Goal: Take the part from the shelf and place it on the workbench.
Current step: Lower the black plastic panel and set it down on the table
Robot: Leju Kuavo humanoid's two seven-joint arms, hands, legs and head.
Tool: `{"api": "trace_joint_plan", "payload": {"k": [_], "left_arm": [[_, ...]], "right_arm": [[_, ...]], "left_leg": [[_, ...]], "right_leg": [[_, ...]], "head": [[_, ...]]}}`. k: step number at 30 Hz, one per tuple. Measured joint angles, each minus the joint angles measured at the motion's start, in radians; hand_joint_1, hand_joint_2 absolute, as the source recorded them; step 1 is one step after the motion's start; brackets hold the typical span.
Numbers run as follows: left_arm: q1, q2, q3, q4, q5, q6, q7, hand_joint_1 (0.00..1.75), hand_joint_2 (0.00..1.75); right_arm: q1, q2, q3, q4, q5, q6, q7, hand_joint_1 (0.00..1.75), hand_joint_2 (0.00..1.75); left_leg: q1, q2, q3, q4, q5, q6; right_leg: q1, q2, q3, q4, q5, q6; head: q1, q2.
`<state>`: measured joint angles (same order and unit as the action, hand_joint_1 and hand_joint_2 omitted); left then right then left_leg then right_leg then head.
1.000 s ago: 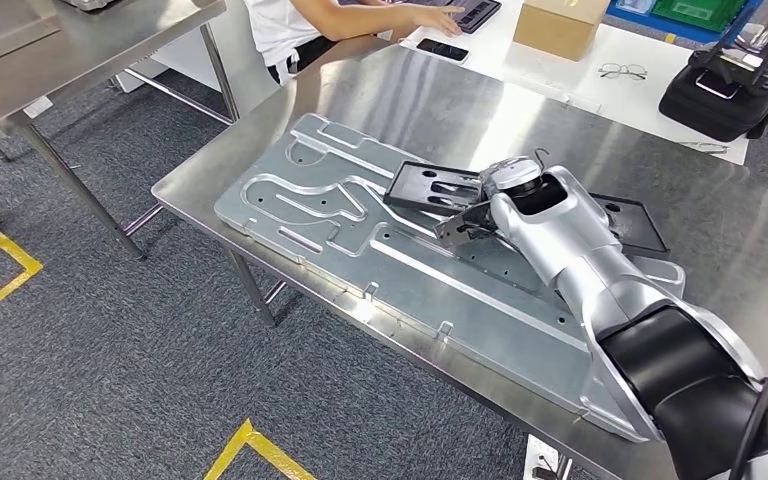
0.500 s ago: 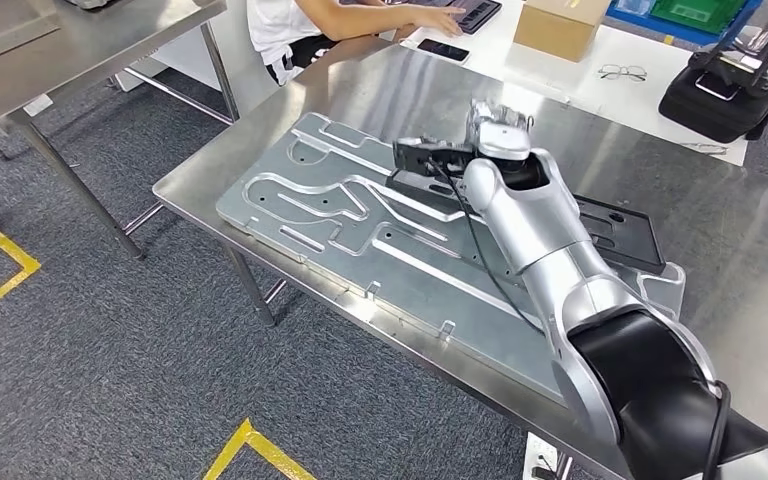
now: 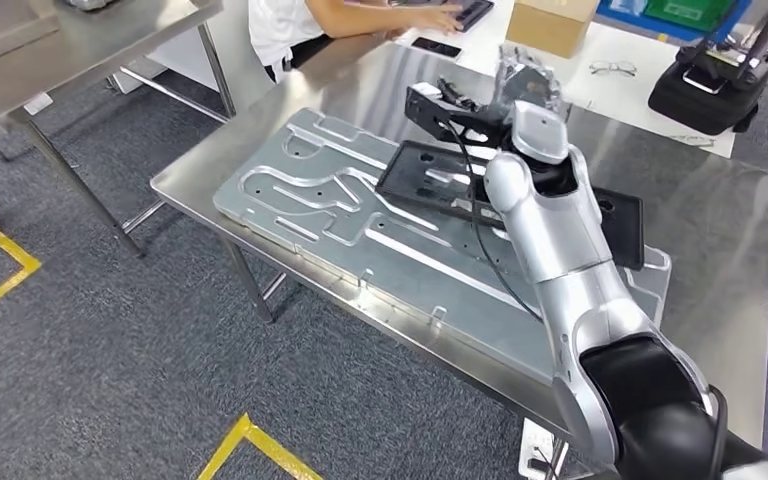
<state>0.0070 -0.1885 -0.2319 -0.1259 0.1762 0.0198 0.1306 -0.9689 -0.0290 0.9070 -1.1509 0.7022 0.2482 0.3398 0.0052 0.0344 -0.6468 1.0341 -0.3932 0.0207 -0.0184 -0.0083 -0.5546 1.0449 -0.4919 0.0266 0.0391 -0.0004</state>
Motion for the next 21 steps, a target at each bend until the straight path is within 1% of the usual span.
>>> {"api": "trace_joint_plan", "payload": {"k": [1, 2, 3, 4, 5, 6, 7, 8, 9, 10, 11, 12, 13, 14, 15, 16, 17, 18, 19, 20, 21], "left_arm": [[0.001, -0.001, 0.0, 0.0, 0.0, 0.001, 0.002, 0.0, 0.0], [0.001, -0.001, 0.0, 0.0, 0.0, 0.003, 0.003, 0.0, 0.0], [0.001, -0.001, 0.0, 0.0, 0.0, 0.004, 0.004, 0.0, 0.0], [0.001, -0.001, 0.0, 0.0, 0.0, 0.005, 0.004, 0.0, 0.44], [0.001, -0.001, 0.0, 0.0, 0.0, 0.006, 0.004, 0.0, 0.87], [0.001, -0.001, 0.0, 0.0, 0.0, 0.006, 0.004, 0.0, 1.31], [0.0, -0.001, 0.0, 0.0, 0.001, 0.007, 0.004, 0.0, 1.75], [0.0, -0.001, 0.0, 0.0, 0.001, 0.008, 0.004, 0.0, 1.75], [-0.001, -0.001, 0.0, 0.0, 0.002, 0.009, 0.004, 0.0, 1.75], [-0.001, -0.001, 0.0, 0.0, 0.002, 0.01, 0.004, 0.0, 1.75], [-0.001, -0.001, 0.0, 0.0, 0.002, 0.012, 0.004, 0.0, 1.75], [-0.001, -0.001, 0.0, 0.0, 0.002, 0.014, 0.004, 0.0, 1.75], [-0.001, 0.0, 0.0, 0.0, 0.002, 0.016, 0.004, 0.0, 1.75], [0.0, 0.0, 0.0, 0.0, 0.002, 0.018, 0.003, 0.0, 1.75], [0.001, 0.0, 0.0, 0.0, 0.003, 0.02, 0.001, 0.0, 1.75], [0.001, 0.0, 0.0, 0.0, 0.003, 0.022, 0.0, 0.0, 1.75], [0.001, -0.001, 0.0, 0.0, 0.003, 0.024, -0.002, 0.0, 1.75], [0.001, -0.002, 0.0, 0.0, 0.003, 0.026, -0.003, 0.0, 1.31], [0.001, -0.002, 0.0, 0.0, 0.003, 0.027, -0.004, 0.0, 0.87], [0.0, -0.003, 0.0, 0.0, 0.003, 0.027, -0.005, 0.0, 0.44], [0.0, -0.003, 0.0, 0.0, 0.003, 0.027, -0.006, 0.0, 0.0]], "right_arm": [[0.01, 0.0, -0.011, -0.015, 0.003, -0.008, -0.001, 0.0, 0.0], [0.019, 0.0, -0.021, -0.03, 0.005, -0.014, -0.001, 0.0, 0.44], [0.026, 0.0, -0.028, -0.042, 0.007, -0.016, -0.002, 0.0, 0.87], [0.032, 0.0, -0.034, -0.053, 0.008, -0.018, -0.004, 0.0, 1.31], [0.038, 0.0, -0.039, -0.063, 0.009, -0.021, -0.006, 0.0, 1.75], [0.045, 0.0, -0.045, -0.074, 0.01, -0.026, -0.01, 0.0, 1.75], [0.054, 0.0, -0.05, -0.085, 0.011, -0.031, -0.013, 0.0, 1.75], [0.066, 0.0, -0.055, -0.096, 0.012, -0.038, -0.016, 0.0, 1.75], [0.08, 0.0, -0.06, -0.11, 0.014, -0.047, -0.018, 0.0, 1.75], [0.093, 0.0, -0.066, -0.124, 0.017, -0.055, -0.02, 0.0, 1.75], [0.107, 0.0, -0.072, -0.14, 0.021, -0.065, -0.024, 0.0, 1.75], [0.121, 0.0, -0.08, -0.16, 0.027, -0.075, -0.028, 0.0, 1.75], [0.135, 0.0, -0.089, -0.181, 0.031, -0.084, -0.032, 0.0, 1.75], [0.149, 0.0, -0.096, -0.203, 0.035, -0.091, -0.036, 0.0, 1.75], [0.164, -0.001, -0.103, -0.223, 0.037, -0.097, -0.039, 0.0, 1.75], [0.179, -0.002, -0.108, -0.243, 0.037, -0.102, -0.044, 0.0, 1.75], [0.196, -0.005, -0.114, -0.261, 0.037, -0.105, -0.048, 0.0, 1.75], [0.212, -0.008, -0.12, -0.278, 0.037, -0.107, -0.051, 0.0, 1.75], [0.225, -0.011, -0.127, -0.292, 0.037, -0.108, -0.052, 0.0, 1.75], [0.235, -0.015, -0.133, -0.304, 0.035, -0.108, -0.054, 0.0, 1.75], [0.244, -0.017, -0.137, -0.314, 0.031, -0.108, -0.059, 0.0, 1.31]], "left_leg": [[-0.001, 0.0, -0.001, -0.002, 0.006, -0.008], [0.0, -0.003, -0.005, 0.0, 0.005, -0.015], [0.001, -0.006, -0.012, 0.011, -0.01, -0.02], [0.002, -0.012, -0.023, 0.039, -0.04, -0.024], [0.004, -0.018, -0.039, 0.084, -0.083, -0.026], [0.004, -0.022, -0.059, 0.149, -0.131, -0.028], [0.005, -0.024, -0.075, 0.216, -0.169, -0.029], [0.005, -0.025, -0.082, 0.266, -0.189, -0.029], [0.005, -0.026, -0.075, 0.288, -0.189, -0.028], [0.004, -0.026, -0.047, 0.268, -0.169, -0.025], [0.004, -0.028, -0.003, 0.213, -0.143, -0.021], [0.003, -0.032, 0.05, 0.136, -0.13, -0.016], [0.001, -0.037, 0.097, 0.066, -0.124, -0.011], [-0.002, -0.042, 0.127, 0.015, -0.124, -0.007], [-0.007, -0.046, 0.141, -0.013, -0.129, -0.004], [-0.011, -0.046, 0.141, -0.02, -0.123, 0.0], [-0.01, -0.044, 0.136, -0.026, -0.114, 0.006], [-0.009, -0.04, 0.132, -0.033, -0.104, 0.013], [-0.007, -0.037, 0.125, -0.04, -0.091, 0.022], [-0.005, -0.032, 0.116, -0.044, -0.078, 0.03], [-0.007, -0.029, 0.105, -0.044, -0.067, 0.035]], "right_leg": [[0.0, 0.002, -0.004, -0.002, 0.004, -0.008], [-0.002, 0.002, -0.008, -0.006, 0.01, -0.017], [-0.004, 0.003, -0.014, -0.009, 0.018, -0.028], [-0.006, 0.003, -0.021, -0.013, 0.028, -0.039], [-0.006, 0.004, -0.03, -0.014, 0.036, -0.047], [-0.004, 0.006, -0.041, -0.014, 0.045, -0.052], [-0.001, 0.008, -0.053, -0.014, 0.053, -0.054], [0.002, 0.011, -0.065, -0.013, 0.062, -0.054], [0.004, 0.013, -0.077, -0.012, 0.071, -0.054], [0.006, 0.015, -0.087, -0.01, 0.079, -0.053], [0.007, 0.017, -0.097, -0.008, 0.086, -0.05], [0.008, 0.018, -0.105, -0.006, 0.092, -0.047], [0.008, 0.019, -0.112, -0.004, 0.099, -0.042], [0.008, 0.019, -0.116, -0.004, 0.105, -0.036], [0.006, 0.019, -0.118, -0.006, 0.112, -0.03], [0.005, 0.02, -0.119, -0.009, 0.12, -0.023], [0.003, 0.021, -0.121, -0.011, 0.126, -0.016], [0.001, 0.021, -0.125, -0.008, 0.119, -0.011], [0.0, 0.02, -0.134, 0.01, 0.094, -0.007], [-0.002, 0.019, -0.146, 0.046, 0.052, -0.003], [-0.003, 0.017, -0.161, 0.1, -0.001, 0.0]], "head": [[0.0, 0.0], [0.0, 0.0], [0.0, 0.0], [0.0, 0.0], [-0.001, 0.0], [-0.001, 0.0], [-0.001, 0.0], [-0.001, 0.0], [-0.001, 0.0], [-0.001, 0.0], [-0.001, 0.0], [-0.001, 0.0], [-0.001, 0.0], [-0.001, 0.0], [0.0, 0.0], [0.0, 0.0], [-0.001, 0.0], [0.0, 0.0], [0.0, 0.0], [0.001, 0.0], [0.002, 0.0]]}}
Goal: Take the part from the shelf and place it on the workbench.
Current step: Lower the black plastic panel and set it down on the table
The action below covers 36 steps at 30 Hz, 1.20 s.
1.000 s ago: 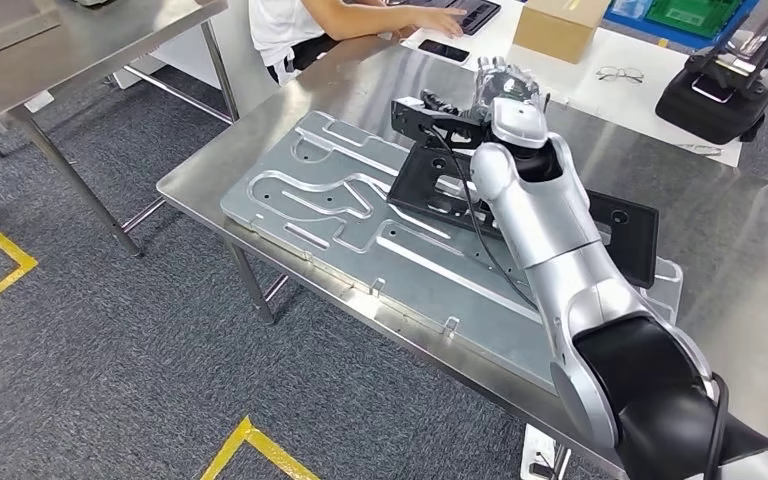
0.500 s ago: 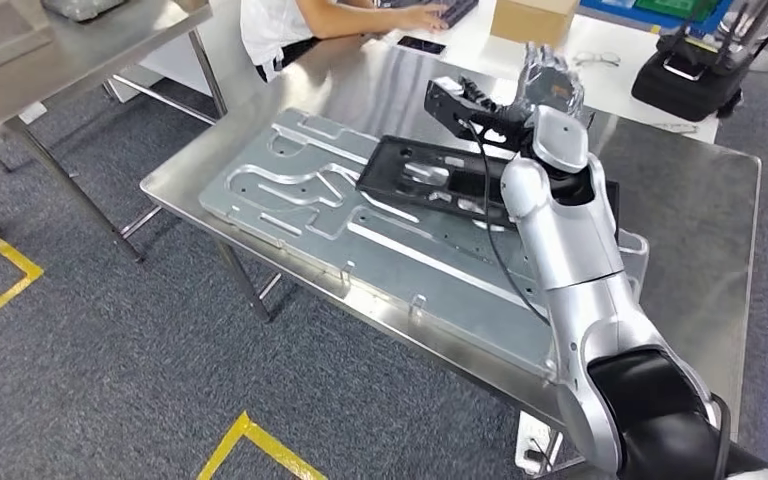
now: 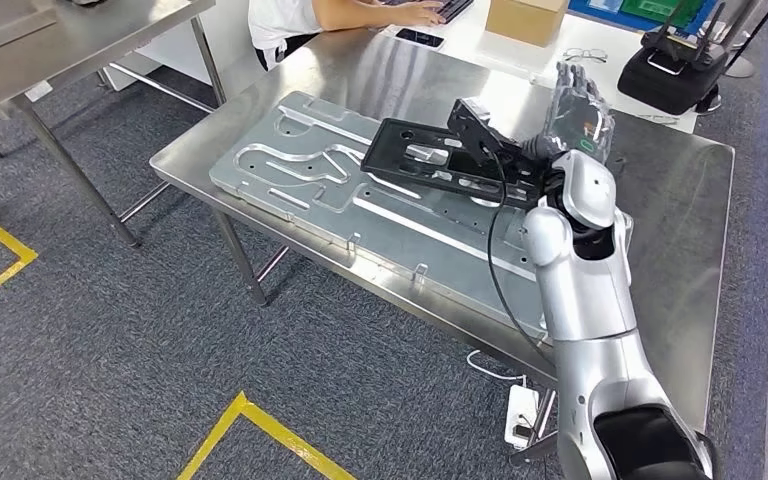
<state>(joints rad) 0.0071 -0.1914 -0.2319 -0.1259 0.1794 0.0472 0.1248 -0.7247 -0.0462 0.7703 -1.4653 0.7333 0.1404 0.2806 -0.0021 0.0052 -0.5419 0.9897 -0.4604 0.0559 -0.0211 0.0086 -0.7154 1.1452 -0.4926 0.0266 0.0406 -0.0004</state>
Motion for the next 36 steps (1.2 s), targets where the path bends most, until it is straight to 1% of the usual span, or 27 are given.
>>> {"api": "trace_joint_plan", "payload": {"k": [1, 2, 3, 4, 6, 8, 10, 12, 13, 14, 16, 17, 18, 19, 20, 21, 23, 25, 27, 28, 29, 31, 32, 33, 34, 35, 36], "left_arm": [[0.0, 0.0, 0.0, 0.0, 0.0, 0.0, 0.0, 0.0, 0.0], [0.0, -0.001, 0.0, 0.0, 0.0, 0.0, 0.0, 0.0, 0.0], [0.001, -0.002, 0.0, 0.0, 0.0, 0.001, 0.0, 0.0, 0.0], [0.001, -0.004, 0.0, 0.0, 0.0, 0.001, 0.0, 0.0, 0.0], [0.001, -0.008, 0.0, 0.0, 0.0, 0.003, 0.0, 0.0, 0.0], [0.001, -0.011, 0.0, 0.0, 0.0, 0.004, 0.0, 0.0, 0.0], [0.002, -0.014, 0.0, 0.0, -0.001, 0.004, 0.0, 0.0, 0.0], [0.003, -0.014, 0.0, 0.0, -0.002, 0.004, 0.0, 0.0, 0.0], [0.003, -0.014, 0.0, 0.0, -0.002, 0.004, 0.0, 0.0, 0.0], [0.003, -0.014, -0.001, 0.0, -0.002, 0.004, 0.0, 0.0, 0.0], [0.003, -0.014, -0.001, 0.0, -0.002, 0.004, 0.0, 0.0, 0.0], [0.002, -0.014, -0.001, 0.0, -0.002, 0.004, 0.0, 0.0, 0.0], [0.002, -0.014, -0.001, 0.0, -0.002, 0.005, 0.0, 0.0, 0.0], [0.002, -0.014, -0.001, 0.0, -0.002, 0.005, 0.0, 0.0, 0.0], [0.001, -0.014, -0.001, 0.0, -0.002, 0.006, 0.0, 0.0, 0.0], [0.001, -0.014, -0.001, 0.0, -0.002, 0.007, 0.001, 0.0, 0.0], [0.0, -0.014, -0.002, 0.0, -0.002, 0.01, 0.001, 0.0, 0.0], [0.001, -0.014, -0.002, 0.0, -0.002, 0.013, 0.001, 0.0, 0.0], [0.003, -0.014, -0.002, 0.0, -0.002, 0.014, 0.001, 0.0, 0.0], [0.003, -0.014, -0.002, 0.0, -0.002, 0.014, 0.001, 0.0, 0.0], [0.002, -0.015, -0.003, 0.0, -0.001, 0.014, 0.001, 0.0, 0.0], [0.002, -0.015, -0.003, 0.0, -0.001, 0.014, 0.001, 0.0, 0.0], [0.002, -0.015, -0.003, 0.0, -0.001, 0.014, 0.001, 0.0, 0.0], [0.002, -0.015, -0.003, 0.0, -0.001, 0.014, 0.001, 0.0, 0.0], [0.001, -0.015, -0.003, 0.0, -0.001, 0.014, 0.001, 0.0, 0.0], [0.001, -0.015, -0.003, 0.0, -0.001, 0.014, 0.001, 0.0, 0.0], [0.001, -0.016, -0.003, 0.0, -0.001, 0.014, 0.001, 0.0, 0.0]], "right_arm": [[0.01, -0.003, -0.004, -0.009, -0.005, 0.0, -0.006, 0.0, 0.87], [0.021, -0.006, -0.008, -0.018, -0.009, -0.001, -0.014, 0.0, 0.44], [0.036, -0.011, -0.013, -0.027, -0.011, -0.003, -0.021, 0.0, 0.0], [0.052, -0.016, -0.018, -0.038, -0.011, -0.007, -0.025, 0.0, 0.0], [0.081, -0.025, -0.029, -0.064, -0.006, -0.018, -0.03, 0.0, 0.0], [0.107, -0.033, -0.04, -0.095, 0.001, -0.028, -0.034, 0.0, 0.0], [0.13, -0.046, -0.05, -0.123, 0.005, -0.034, -0.04, 0.0, 0.0], [0.148, -0.056, -0.059, -0.143, 0.006, -0.035, -0.043, 0.0, 0.0], [0.154, -0.058, -0.062, -0.15, 0.006, -0.035, -0.044, 0.0, 0.0], [0.159, -0.059, -0.065, -0.156, 0.006, -0.035, -0.044, 0.0, 0.0], [0.166, -0.061, -0.068, -0.165, 0.006, -0.035, -0.044, 0.0, 0.0], [0.17, -0.063, -0.069, -0.168, 0.005, -0.035, -0.044, 0.0, 0.0], [0.175, -0.065, -0.071, -0.17, 0.003, -0.034, -0.044, 0.0, 0.0], [0.179, -0.067, -0.073, -0.172, 0.0, -0.034, -0.045, 0.0, 0.0], [0.183, -0.069, -0.076, -0.174, -0.002, -0.034, -0.046, 0.0, 0.0], [0.187, -0.071, -0.08, -0.178, -0.005, -0.034, -0.046, 0.0, 0.0], [0.195, -0.079, -0.093, -0.19, -0.012, -0.034, -0.047, 0.0, 0.0], [0.202, -0.089, -0.104, -0.199, -0.019, -0.034, -0.047, 0.0, 0.0], [0.21, -0.1, -0.111, -0.202, -0.021, -0.034, -0.047, 0.0, 0.0], [0.215, -0.106, -0.113, -0.202, -0.021, -0.033, -0.047, 0.0, 0.0], [0.219, -0.111, -0.115, -0.203, -0.021, -0.033, -0.047, 0.0, 0.0], [0.223, -0.118, -0.117, -0.205, -0.021, -0.033, -0.047, 0.0, 0.0], [0.224, -0.121, -0.117, -0.206, -0.021, -0.033, -0.047, 0.0, 0.0], [0.226, -0.123, -0.117, -0.206, -0.021, -0.033, -0.047, 0.0, 0.0], [0.229, -0.125, -0.118, -0.207, -0.021, -0.033, -0.047, 0.0, 0.0], [0.23, -0.126, -0.118, -0.207, -0.021, -0.033, -0.047, 0.0, 0.0], [0.231, -0.126, -0.119, -0.208, -0.021, -0.034, -0.047, 0.0, 0.0]], "left_leg": [[-0.001, 0.003, -0.013, 0.001, 0.01, 0.003], [-0.002, 0.004, -0.027, 0.003, 0.018, 0.003], [-0.002, 0.006, -0.04, 0.006, 0.026, 0.002], [-0.002, 0.006, -0.054, 0.01, 0.034, 0.001], [-0.002, 0.006, -0.079, 0.022, 0.044, -0.004], [-0.004, 0.006, -0.094, 0.032, 0.053, -0.013], [-0.005, 0.007, -0.098, 0.032, 0.065, -0.025], [-0.006, 0.006, -0.103, 0.033, 0.067, -0.036], [-0.005, 0.005, -0.111, 0.049, 0.047, -0.041], [-0.005, 0.003, -0.124, 0.083, 0.009, -0.046], [0.0, 0.001, -0.159, 0.204, -0.089, -0.053], [0.002, 0.001, -0.172, 0.266, -0.119, -0.057], [0.004, 0.001, -0.173, 0.307, -0.126, -0.06], [0.006, 0.001, -0.159, 0.316, -0.112, -0.062], [0.009, 0.001, -0.128, 0.29, -0.086, -0.063], [0.011, 0.001, -0.08, 0.23, -0.061, -0.064], [0.011, -0.004, 0.017, 0.09, -0.054, -0.061], [0.005, -0.011, 0.052, 0.02, -0.067, -0.052], [0.003, -0.009, 0.039, 0.013, -0.053, -0.035], [0.003, -0.006, 0.031, 0.011, -0.043, -0.024], [0.003, -0.003, 0.02, 0.009, -0.031, -0.012], [0.002, 0.003, -0.006, 0.008, -0.008, 0.001], [-0.001, 0.004, -0.021, 0.01, 0.002, 0.003], [-0.003, 0.006, -0.036, 0.012, 0.011, 0.003], [-0.005, 0.006, -0.05, 0.015, 0.02, 0.003], [-0.007, 0.006, -0.063, 0.018, 0.028, 0.003], [-0.01, 0.006, -0.073, 0.021, 0.034, 0.003]], "right_leg": [[-0.001, -0.001, -0.014, 0.064, -0.045, 0.003], [-0.001, -0.002, -0.022, 0.119, -0.069, 0.006], [-0.002, -0.002, -0.018, 0.15, -0.072, 0.009], [-0.002, -0.003, 0.003, 0.145, -0.055, 0.01], [-0.001, -0.005, 0.091, 0.042, -0.013, 0.006], [0.005, -0.008, 0.172, -0.081, -0.011, -0.007], [0.011, -0.009, 0.193, -0.125, -0.021, -0.02], [0.007, -0.01, 0.186, -0.133, -0.005, -0.034], [0.004, -0.011, 0.179, -0.137, 0.006, -0.043], [0.001, -0.012, 0.17, -0.142, 0.018, -0.051], [0.002, -0.012, 0.146, -0.142, 0.039, -0.06], [0.002, -0.012, 0.132, -0.14, 0.048, -0.059], [0.002, -0.011, 0.119, -0.139, 0.058, -0.057], [0.002, -0.011, 0.106, -0.136, 0.067, -0.055], [0.001, -0.01, 0.093, -0.132, 0.075, -0.052], [0.001, -0.009, 0.082, -0.127, 0.081, -0.047], [0.001, -0.009, 0.063, -0.117, 0.092, -0.035], [0.002, -0.01, 0.053, -0.114, 0.107, -0.022], [-0.001, -0.01, 0.046, -0.115, 0.116, -0.009], [-0.003, -0.01, 0.039, -0.105, 0.1, -0.003], [-0.005, -0.009, 0.028, -0.076, 0.065, 0.001], [-0.005, -0.009, -0.006, 0.037, -0.036, 0.006], [-0.004, -0.009, -0.021, 0.103, -0.073, 0.008], [-0.002, -0.009, -0.025, 0.151, -0.087, 0.008], [0.0, -0.009, -0.013, 0.168, -0.08, 0.005], [0.004, -0.009, 0.018, 0.145, -0.058, 0.0], [0.009, -0.008, 0.068, 0.087, -0.032, -0.01]], "head": [[0.0, 0.0], [0.0, 0.0], [0.0, 0.0], [0.0, 0.0], [0.0, 0.0], [0.0, 0.0], [0.0, 0.0], [0.0, 0.0], [-0.001, 0.0], [-0.001, 0.0], [-0.001, 0.0], [-0.001, 0.0], [-0.001, 0.0], [-0.001, 0.0], [-0.001, 0.0], [-0.001, 0.0], [-0.002, 0.0], [-0.001, 0.0], [-0.001, 0.0], [-0.001, 0.0], [0.0, 0.0], [0.001, 0.0], [0.0, 0.0], [0.0, 0.0], [0.0, 0.0], [0.0, 0.0], [0.0, 0.0]]}}
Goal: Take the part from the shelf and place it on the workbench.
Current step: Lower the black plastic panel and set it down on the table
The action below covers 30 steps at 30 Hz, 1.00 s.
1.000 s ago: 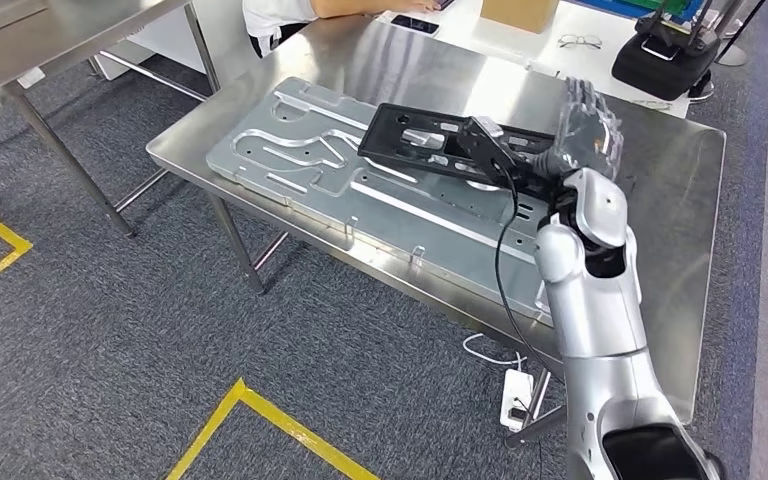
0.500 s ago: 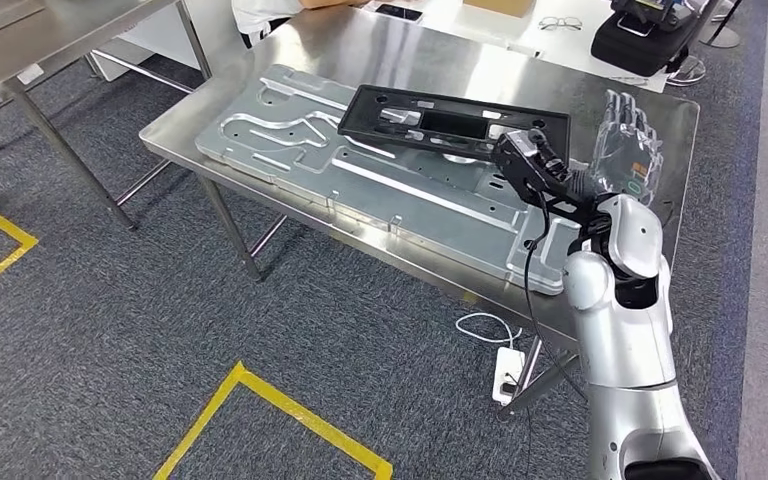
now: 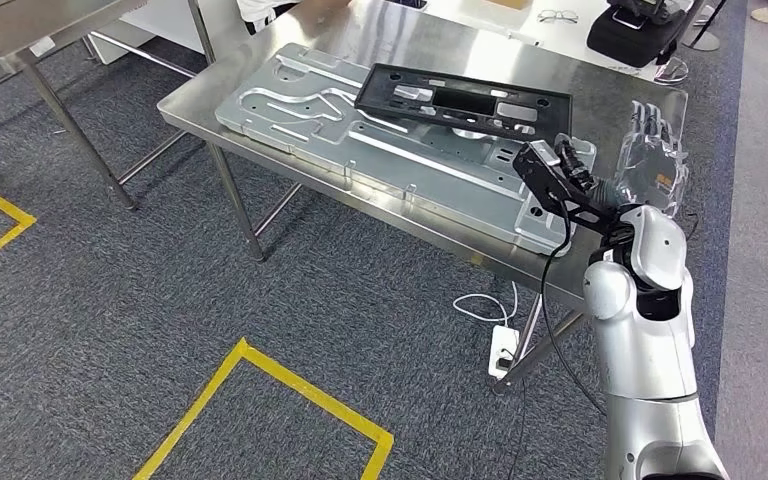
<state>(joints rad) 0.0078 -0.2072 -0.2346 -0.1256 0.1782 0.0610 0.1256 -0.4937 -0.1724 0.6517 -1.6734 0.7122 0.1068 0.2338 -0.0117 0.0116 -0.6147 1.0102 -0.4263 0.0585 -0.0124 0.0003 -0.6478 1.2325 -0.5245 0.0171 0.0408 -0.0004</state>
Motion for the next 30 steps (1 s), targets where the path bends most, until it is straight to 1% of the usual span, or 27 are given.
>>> {"api": "trace_joint_plan", "payload": {"k": [2, 3, 4, 5, 6, 7, 8, 9, 11, 12, 13, 14, 15, 16, 17, 18, 19, 20, 21, 22, 23, 24, 26, 27, 28, 29, 30], "left_arm": [[-0.001, -0.005, 0.0, 0.0, 0.0, 0.0, 0.0, 0.0, 0.0], [-0.002, -0.007, 0.0, 0.0, 0.0, 0.0, 0.0, 0.0, 0.0], [-0.001, -0.009, 0.0, 0.0, 0.0, 0.001, 0.0, 0.0, 0.0], [-0.001, -0.009, 0.0, 0.0, 0.0, 0.001, 0.0, 0.0, 0.0], [-0.001, -0.008, 0.0, 0.0, 0.0, 0.002, 0.0, 0.0, 0.0], [0.0, -0.008, 0.0, 0.0, 0.0, 0.002, 0.0, 0.0, 0.0], [0.0, -0.007, 0.0, 0.0, 0.0, 0.002, 0.0, 0.0, 0.0], [-0.001, -0.005, 0.0, 0.0, 0.0, 0.002, 0.0, 0.0, 0.0], [-0.001, -0.003, 0.0, 0.0, 0.0, 0.002, 0.0, 0.0, 0.0], [-0.001, -0.002, 0.0, 0.0, 0.0, 0.002, 0.0, 0.0, 0.0], [-0.001, -0.001, 0.0, 0.0, 0.0, 0.002, 0.0, 0.0, 0.0], [-0.002, 0.001, 0.0, 0.0, 0.0, 0.002, 0.0, 0.0, 0.0], [-0.002, 0.002, 0.0, 0.0, 0.0, 0.002, 0.0, 0.0, 0.0], [-0.002, 0.002, 0.0, 0.0, 0.0, 0.002, 0.0, 0.0, 0.0], [-0.002, 0.002, 0.0, 0.0, 0.0, 0.002, 0.0, 0.0, 0.0], [-0.002, 0.001, -0.001, 0.0, 0.0, 0.002, 0.0, 0.0, 0.0], [-0.001, 0.0, -0.001, 0.0, 0.0, 0.002, -0.001, 0.0, 0.0], [-0.001, 0.0, -0.001, 0.0, 0.0, 0.001, -0.001, 0.0, 0.0], [0.001, -0.001, -0.001, 0.0, 0.0, 0.001, -0.001, 0.0, 0.0], [0.002, -0.001, -0.001, 0.0, 0.001, 0.001, 0.0, 0.0, 0.0], [0.003, -0.001, -0.001, 0.0, 0.002, 0.0, 0.0, 0.0, 0.0], [0.003, 0.0, -0.001, 0.0, 0.002, -0.002, 0.002, 0.0, 0.0], [0.002, 0.002, -0.001, 0.0, 0.003, -0.008, 0.007, 0.0, 0.0], [0.002, 0.003, -0.001, 0.0, 0.003, -0.011, 0.009, 0.0, 0.44], [0.002, 0.004, -0.001, 0.0, 0.002, -0.013, 0.011, 0.0, 0.87], [0.001, 0.005, -0.001, 0.0, 0.002, -0.014, 0.012, 0.0, 1.31], [0.0, 0.005, -0.002, 0.0, 0.001, -0.013, 0.012, 0.0, 1.75]], "right_arm": [[-0.001, 0.0, -0.002, -0.005, 0.0, 0.0, 0.0, 0.0, 0.0], [-0.001, 0.0, -0.002, -0.008, 0.0, 0.0, 0.0, 0.0, 0.0], [-0.002, 0.0, -0.003, -0.01, 0.0, 0.0, 0.0, 0.0, 0.0], [-0.002, -0.001, -0.003, -0.012, 0.0, 0.0, 0.0, 0.0, 0.0], [-0.002, -0.001, -0.004, -0.013, 0.0, 0.0, 0.0, 0.0, 0.0], [-0.003, -0.002, -0.004, -0.014, 0.0, 0.0, 0.0, 0.0, 0.0], [-0.003, -0.002, -0.004, -0.016, 0.0, 0.0, 0.0, 0.0, 0.0], [-0.003, -0.002, -0.004, -0.016, 0.0, 0.0, 0.0, 0.0, 0.0], [-0.002, -0.002, -0.004, -0.016, 0.0, 0.0, 0.0, 0.0, 0.0], [-0.001, -0.002, -0.004, -0.016, 0.0, 0.0, 0.0, 0.0, 0.0], [0.0, -0.002, -0.004, -0.016, 0.0, 0.0, 0.0, 0.0, 0.0], [0.0, -0.002, -0.004, -0.016, 0.0, 0.001, 0.0, 0.0, 0.0], [0.0, -0.002, -0.004, -0.016, -0.002, 0.001, 0.0, 0.0, 0.0], [0.0, -0.002, -0.005, -0.017, -0.005, 0.002, 0.0, 0.0, 0.0], [-0.001, -0.003, -0.005, -0.018, -0.008, 0.003, 0.0, 0.0, 0.0], [-0.002, -0.003, -0.006, -0.019, -0.013, 0.004, 0.0, 0.0, 0.0], [-0.002, -0.005, -0.007, -0.02, -0.016, 0.004, 0.0, 0.0, 0.0], [-0.002, -0.008, -0.008, -0.021, -0.017, 0.005, 0.0, 0.0, 0.0], [0.003, -0.012, -0.009, -0.022, -0.018, 0.006, -0.001, 0.0, 0.0], [0.008, -0.019, -0.01, -0.023, -0.018, 0.007, 0.0, 0.0, 0.0], [0.015, -0.024, -0.01, -0.023, -0.017, 0.009, 0.0, 0.0, 0.0], [0.02, -0.028, -0.011, -0.024, -0.016, 0.013, 0.0, 0.0, 0.0], [0.026, -0.03, -0.011, -0.026, -0.008, 0.018, 0.005, 0.0, 0.0], [0.031, -0.03, -0.011, -0.027, 0.0, 0.018, 0.015, 0.0, 0.0], [0.043, -0.03, -0.011, -0.029, 0.009, 0.013, 0.031, 0.0, 0.0], [0.063, -0.03, -0.011, -0.035, 0.02, 0.003, 0.05, 0.0, 0.0], [0.091, -0.03, -0.013, -0.045, 0.03, -0.012, 0.069, 0.0, 0.0]], "left_leg": [[-0.002, 0.0, -0.014, 0.003, 0.013, -0.003], [-0.001, 0.001, -0.017, 0.001, 0.021, -0.007], [0.001, 0.001, -0.019, -0.002, 0.03, -0.013], [0.001, 0.001, -0.02, -0.007, 0.04, -0.019], [0.002, 0.001, -0.022, -0.011, 0.044, -0.025], [0.001, -0.001, -0.026, -0.007, 0.035, -0.03], [0.001, -0.003, -0.036, 0.016, 0.008, -0.036], [0.003, -0.006, -0.051, 0.06, -0.035, -0.042], [0.01, -0.008, -0.089, 0.193, -0.123, -0.055], [0.014, -0.007, -0.1, 0.247, -0.143, -0.061], [0.019, -0.007, -0.096, 0.274, -0.142, -0.067], [0.024, -0.007, -0.074, 0.261, -0.123, -0.074], [0.031, -0.008, -0.035, 0.211, -0.095, -0.082], [0.036, -0.014, 0.009, 0.146, -0.081, -0.094], [0.04, -0.026, 0.046, 0.086, -0.074, -0.099], [0.042, -0.038, 0.067, 0.045, -0.075, -0.102], [0.041, -0.048, 0.071, 0.03, -0.082, -0.1], [0.039, -0.051, 0.066, 0.029, -0.079, -0.092], [0.04, -0.046, 0.056, 0.03, -0.076, -0.085], [0.039, -0.039, 0.047, 0.032, -0.071, -0.077], [0.037, -0.031, 0.039, 0.032, -0.066, -0.068], [0.036, -0.023, 0.031, 0.031, -0.061, -0.059], [0.025, -0.009, 0.018, 0.031, -0.051, -0.045], [0.018, -0.003, 0.011, 0.031, -0.046, -0.039], [0.009, 0.002, 0.006, 0.032, -0.041, -0.034], [0.0, 0.006, 0.003, 0.032, -0.038, -0.029], [-0.01, 0.008, 0.001, 0.031, -0.034, -0.024]], "right_leg": [[0.012, -0.002, 0.104, -0.152, 0.013, -0.027], [0.018, -0.002, 0.135, -0.205, 0.01, -0.036], [0.021, -0.003, 0.149, -0.235, 0.006, -0.044], [0.023, -0.004, 0.151, -0.248, 0.014, -0.046], [0.02, -0.004, 0.15, -0.257, 0.027, -0.049], [0.016, -0.006, 0.148, -0.269, 0.041, -0.054], [0.012, -0.008, 0.144, -0.28, 0.054, -0.056], [0.007, -0.01, 0.138, -0.287, 0.066, -0.057], [0.005, -0.011, 0.114, -0.284, 0.083, -0.056], [0.004, -0.011, 0.101, -0.279, 0.089, -0.053], [0.001, -0.011, 0.087, -0.272, 0.094, -0.05], [-0.003, -0.011, 0.074, -0.263, 0.097, -0.046], [-0.008, -0.009, 0.062, -0.251, 0.098, -0.04], [-0.013, -0.007, 0.05, -0.24, 0.099, -0.034], [-0.015, -0.004, 0.036, -0.228, 0.099, -0.025], [-0.015, 0.0, 0.022, -0.216, 0.101, -0.016], [-0.014, 0.003, 0.008, -0.208, 0.107, -0.008], [-0.013, 0.007, -0.004, -0.203, 0.114, -0.003], [-0.014, 0.01, -0.012, -0.199, 0.118, 0.0], [-0.016, 0.011, -0.022, -0.192, 0.11, 0.002], [-0.017, 0.01, -0.033, -0.17, 0.087, 0.004], [-0.017, 0.007, -0.048, -0.128, 0.049, 0.005], [-0.012, 0.004, -0.085, -0.001, -0.037, 0.004], [-0.007, 0.003, -0.096, 0.056, -0.065, -0.001], [0.001, 0.003, -0.092, 0.084, -0.075, -0.011], [0.012, 0.003, -0.069, 0.076, -0.068, -0.027], [0.027, 0.003, -0.027, 0.031, -0.047, -0.049]], "head": [[0.0, 0.0], [0.0, 0.0], [0.0, 0.0], [0.0, 0.0], [0.0, 0.0], [0.0, 0.0], [0.0, 0.0], [-0.001, 0.0], [-0.001, 0.0], [-0.001, 0.0], [-0.001, 0.0], [-0.001, 0.0], [-0.001, 0.0], [-0.001, 0.0], [-0.002, 0.0], [-0.002, 0.0], [-0.001, 0.0], [-0.001, 0.0], [0.0, 0.0], [0.001, 0.0], [0.002, 0.0], [0.004, 0.0], [0.006, 0.0], [0.006, 0.0], [0.006, 0.0], [0.006, 0.0], [0.006, 0.0]]}}
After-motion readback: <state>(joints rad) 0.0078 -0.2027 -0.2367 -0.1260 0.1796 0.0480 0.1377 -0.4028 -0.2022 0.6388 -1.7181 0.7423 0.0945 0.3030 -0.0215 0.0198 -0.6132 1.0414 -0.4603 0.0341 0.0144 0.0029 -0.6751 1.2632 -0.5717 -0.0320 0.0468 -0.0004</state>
